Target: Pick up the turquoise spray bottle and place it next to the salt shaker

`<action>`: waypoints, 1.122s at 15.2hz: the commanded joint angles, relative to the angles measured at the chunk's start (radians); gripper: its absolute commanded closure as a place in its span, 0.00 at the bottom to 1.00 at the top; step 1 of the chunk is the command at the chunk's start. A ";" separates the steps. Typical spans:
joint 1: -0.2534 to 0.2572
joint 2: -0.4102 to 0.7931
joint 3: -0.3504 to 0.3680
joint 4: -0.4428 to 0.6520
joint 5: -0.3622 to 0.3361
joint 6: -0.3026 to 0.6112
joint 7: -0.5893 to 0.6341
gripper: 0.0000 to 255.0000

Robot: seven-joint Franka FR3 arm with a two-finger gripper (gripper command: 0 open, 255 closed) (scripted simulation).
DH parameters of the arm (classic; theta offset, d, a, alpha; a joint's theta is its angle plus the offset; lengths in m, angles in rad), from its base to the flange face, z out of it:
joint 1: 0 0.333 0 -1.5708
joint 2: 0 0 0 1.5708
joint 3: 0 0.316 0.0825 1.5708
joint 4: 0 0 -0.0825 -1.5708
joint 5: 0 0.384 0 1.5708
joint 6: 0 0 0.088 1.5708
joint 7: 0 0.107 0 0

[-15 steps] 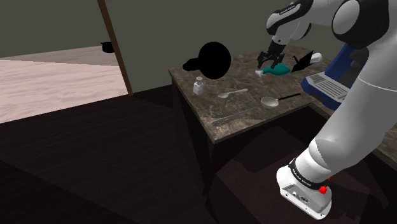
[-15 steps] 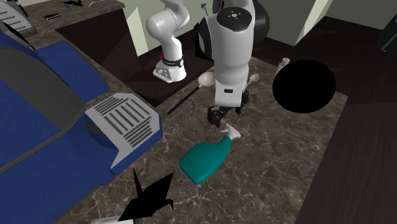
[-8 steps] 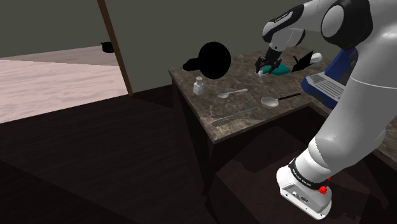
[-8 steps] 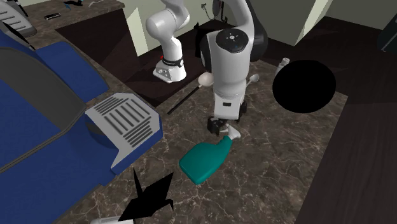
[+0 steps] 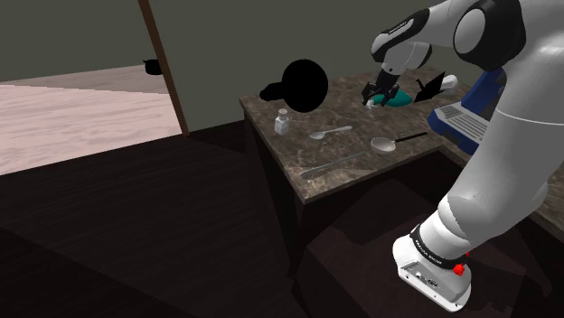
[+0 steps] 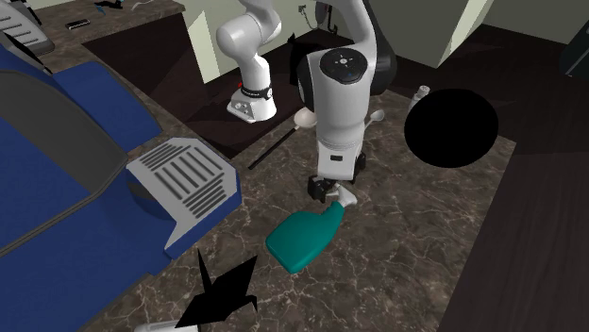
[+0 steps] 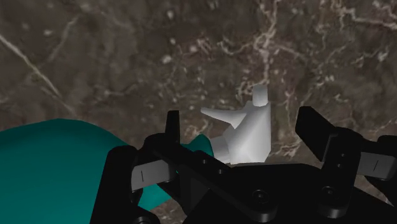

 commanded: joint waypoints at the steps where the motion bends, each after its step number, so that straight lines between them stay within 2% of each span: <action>1: 0.000 0.000 0.000 0.000 0.000 0.000 0.000 1.00; 10: 0.000 0.000 0.000 0.000 0.000 0.000 0.000 1.00; 17: 0.010 -0.051 -0.015 0.034 -0.041 -0.076 0.033 1.00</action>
